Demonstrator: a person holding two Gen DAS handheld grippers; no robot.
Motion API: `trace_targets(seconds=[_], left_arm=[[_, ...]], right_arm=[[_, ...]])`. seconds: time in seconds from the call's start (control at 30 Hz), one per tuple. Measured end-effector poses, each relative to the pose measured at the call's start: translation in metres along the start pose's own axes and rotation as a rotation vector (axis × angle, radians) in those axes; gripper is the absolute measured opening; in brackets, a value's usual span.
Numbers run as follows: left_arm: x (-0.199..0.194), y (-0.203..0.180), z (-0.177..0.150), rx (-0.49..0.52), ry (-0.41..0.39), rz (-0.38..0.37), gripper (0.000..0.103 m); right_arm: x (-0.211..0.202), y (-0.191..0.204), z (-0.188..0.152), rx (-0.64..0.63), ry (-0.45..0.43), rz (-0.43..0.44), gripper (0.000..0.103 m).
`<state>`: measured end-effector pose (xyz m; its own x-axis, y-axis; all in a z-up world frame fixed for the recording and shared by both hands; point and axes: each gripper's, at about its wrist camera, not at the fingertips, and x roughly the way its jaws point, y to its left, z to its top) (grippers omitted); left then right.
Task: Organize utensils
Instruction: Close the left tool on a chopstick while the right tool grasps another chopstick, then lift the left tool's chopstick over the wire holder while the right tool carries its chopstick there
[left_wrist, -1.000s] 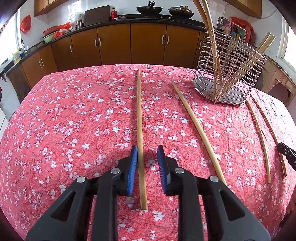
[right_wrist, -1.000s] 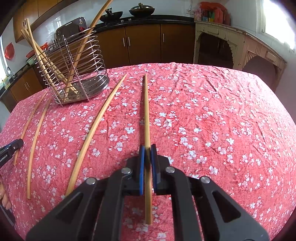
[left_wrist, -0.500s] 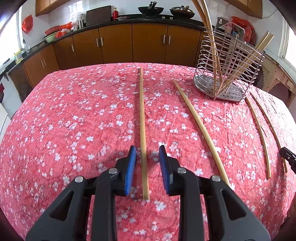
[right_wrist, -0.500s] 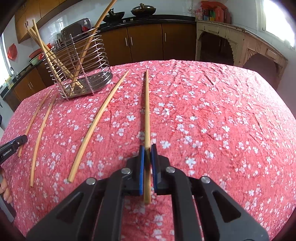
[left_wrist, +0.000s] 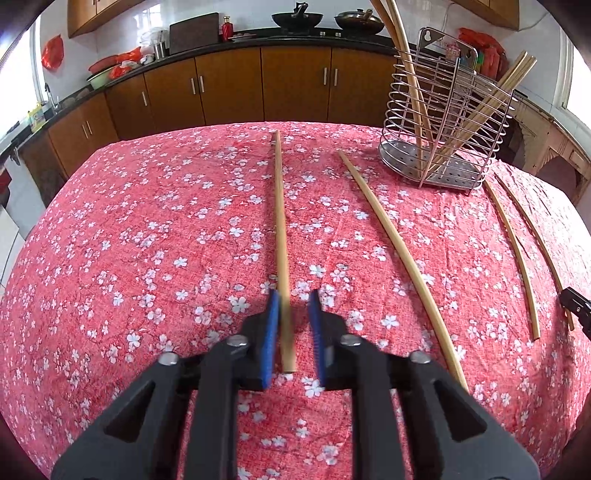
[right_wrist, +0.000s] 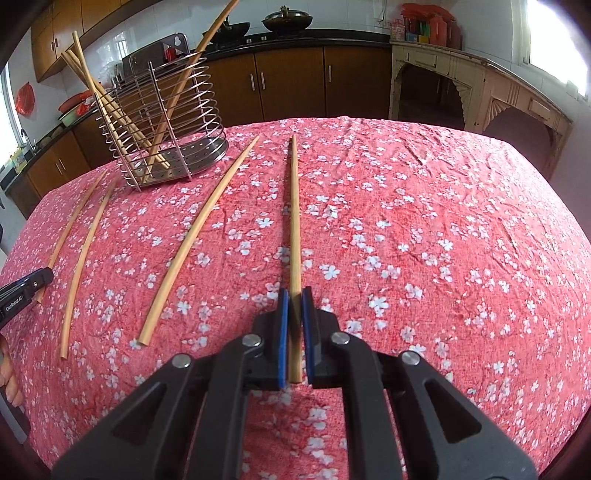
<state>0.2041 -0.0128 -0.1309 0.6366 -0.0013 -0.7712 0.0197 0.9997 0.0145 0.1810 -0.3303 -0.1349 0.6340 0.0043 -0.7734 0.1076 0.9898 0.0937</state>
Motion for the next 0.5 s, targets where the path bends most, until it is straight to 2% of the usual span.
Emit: trace_targets(seconds=[0.1,0.2,0.5], left_arm=[[-0.002,0.001,-0.001,0.004,0.0,-0.013,0.007],[-0.014,0.005,-0.003,0.013,-0.03,-0.025,0.007],[-0.094,0.03,0.015,-0.019,-0.269,-0.127,0.007]], right_arm=[[-0.002,-0.004,0.0,0.01,-0.006,0.025,0.008],[-0.02,-0.006,0.0,-0.017,-0.069,0.016,0.008],[-0.094,-0.012,0.024,-0.055,-0.321,-0.006,0.008]])
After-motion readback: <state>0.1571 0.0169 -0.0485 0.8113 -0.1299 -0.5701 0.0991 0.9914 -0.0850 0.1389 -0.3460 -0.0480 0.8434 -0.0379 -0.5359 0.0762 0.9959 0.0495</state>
